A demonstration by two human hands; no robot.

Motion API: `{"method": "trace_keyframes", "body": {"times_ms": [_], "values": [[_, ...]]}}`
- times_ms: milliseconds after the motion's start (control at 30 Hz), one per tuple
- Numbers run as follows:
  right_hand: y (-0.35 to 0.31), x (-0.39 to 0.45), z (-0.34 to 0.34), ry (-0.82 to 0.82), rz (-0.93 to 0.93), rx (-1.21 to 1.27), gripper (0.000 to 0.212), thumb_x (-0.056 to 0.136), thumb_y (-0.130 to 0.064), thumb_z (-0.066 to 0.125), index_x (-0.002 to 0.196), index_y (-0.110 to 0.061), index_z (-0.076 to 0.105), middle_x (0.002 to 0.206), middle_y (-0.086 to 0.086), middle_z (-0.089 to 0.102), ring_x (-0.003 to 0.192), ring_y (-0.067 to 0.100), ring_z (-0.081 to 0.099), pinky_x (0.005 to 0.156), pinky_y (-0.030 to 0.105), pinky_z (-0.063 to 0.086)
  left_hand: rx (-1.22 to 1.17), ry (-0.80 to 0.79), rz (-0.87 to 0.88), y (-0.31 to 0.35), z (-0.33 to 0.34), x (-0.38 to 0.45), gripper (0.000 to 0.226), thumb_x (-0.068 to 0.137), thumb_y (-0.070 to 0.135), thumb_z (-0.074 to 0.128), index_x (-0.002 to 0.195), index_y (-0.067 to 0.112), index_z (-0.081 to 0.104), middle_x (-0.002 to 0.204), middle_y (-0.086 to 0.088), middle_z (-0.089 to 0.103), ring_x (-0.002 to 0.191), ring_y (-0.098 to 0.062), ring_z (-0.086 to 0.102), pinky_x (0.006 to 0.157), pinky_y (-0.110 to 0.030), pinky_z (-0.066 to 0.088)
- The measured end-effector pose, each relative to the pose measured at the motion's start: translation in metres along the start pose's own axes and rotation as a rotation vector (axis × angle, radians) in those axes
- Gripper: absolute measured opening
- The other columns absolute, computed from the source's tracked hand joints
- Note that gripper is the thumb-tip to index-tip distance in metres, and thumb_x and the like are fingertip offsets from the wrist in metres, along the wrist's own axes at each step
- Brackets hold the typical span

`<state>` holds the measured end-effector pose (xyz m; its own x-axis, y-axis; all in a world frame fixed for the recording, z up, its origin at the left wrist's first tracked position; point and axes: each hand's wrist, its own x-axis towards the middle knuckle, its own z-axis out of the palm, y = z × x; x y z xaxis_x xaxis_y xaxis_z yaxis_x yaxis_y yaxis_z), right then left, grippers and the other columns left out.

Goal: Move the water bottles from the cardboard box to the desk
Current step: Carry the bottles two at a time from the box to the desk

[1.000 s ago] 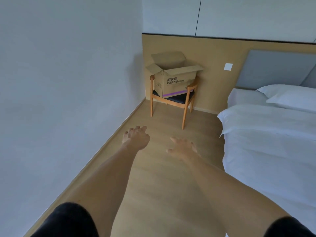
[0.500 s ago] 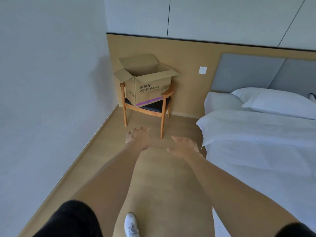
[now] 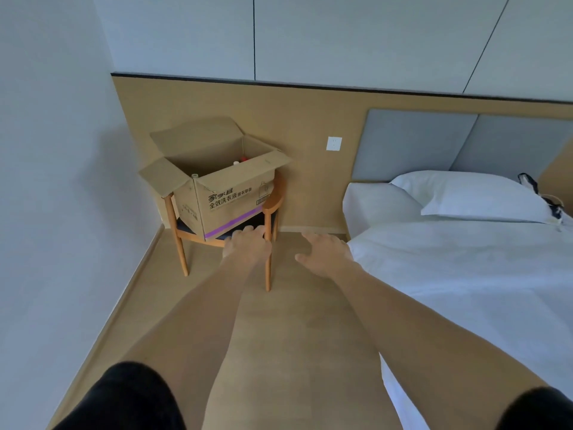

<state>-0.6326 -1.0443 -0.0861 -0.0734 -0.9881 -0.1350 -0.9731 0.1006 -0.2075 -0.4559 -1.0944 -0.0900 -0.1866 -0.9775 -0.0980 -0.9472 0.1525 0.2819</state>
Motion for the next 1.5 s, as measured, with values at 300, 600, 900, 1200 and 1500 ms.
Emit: {"method": "trace_keyframes", "body": {"times_ms": [300,600,900,1200,1500], "values": [[-0.008,0.144,-0.011,-0.013,-0.003,0.002,0.058,0.095,-0.053,0.053,0.146,-0.027,0.041,0.139,0.008,0.056,0.131,0.032,0.048,0.107,0.046,0.038,-0.002,-0.024,0.002,-0.009,0.006,0.141,0.041,0.102,0.029,0.039,0.142,0.025,0.046,0.136,-0.008,0.055,0.126,-0.033,0.05,0.107,-0.052,0.039],[-0.004,0.343,-0.035,0.002,-0.146,0.042,0.057,0.096,-0.049,0.053,0.147,-0.03,0.039,0.141,0.007,0.053,0.132,0.03,0.047,0.108,0.047,0.036,0.024,0.06,-0.082,-0.022,-0.012,0.313,0.04,0.101,0.031,0.042,0.14,0.023,0.046,0.134,-0.008,0.055,0.119,-0.031,0.053,0.101,-0.048,0.045],[0.011,0.516,-0.079,-0.043,-0.257,0.005,0.066,0.096,-0.053,0.051,0.154,-0.028,0.032,0.152,0.007,0.045,0.14,0.031,0.041,0.112,0.046,0.033,-0.046,0.114,-0.232,-0.005,-0.033,0.456,0.048,0.103,0.033,0.041,0.15,0.025,0.04,0.148,-0.005,0.048,0.134,-0.029,0.046,0.107,-0.046,0.038],[-0.004,0.633,-0.074,-0.068,-0.366,0.004,0.067,0.096,-0.052,0.053,0.155,-0.027,0.033,0.151,0.007,0.046,0.139,0.031,0.042,0.109,0.043,0.037,-0.063,0.154,-0.308,-0.029,-0.034,0.564,0.049,0.102,0.032,0.041,0.15,0.025,0.04,0.144,-0.005,0.052,0.13,-0.03,0.049,0.103,-0.046,0.04],[-0.033,0.782,-0.073,-0.134,-0.385,-0.054,0.058,0.096,-0.05,0.056,0.147,-0.03,0.039,0.145,0.009,0.049,0.133,0.032,0.046,0.1,0.045,0.044,-0.119,0.098,-0.393,-0.101,-0.038,0.691,0.052,0.104,0.036,0.039,0.155,0.026,0.034,0.152,-0.007,0.045,0.135,-0.033,0.045,0.107,-0.048,0.038]]}}
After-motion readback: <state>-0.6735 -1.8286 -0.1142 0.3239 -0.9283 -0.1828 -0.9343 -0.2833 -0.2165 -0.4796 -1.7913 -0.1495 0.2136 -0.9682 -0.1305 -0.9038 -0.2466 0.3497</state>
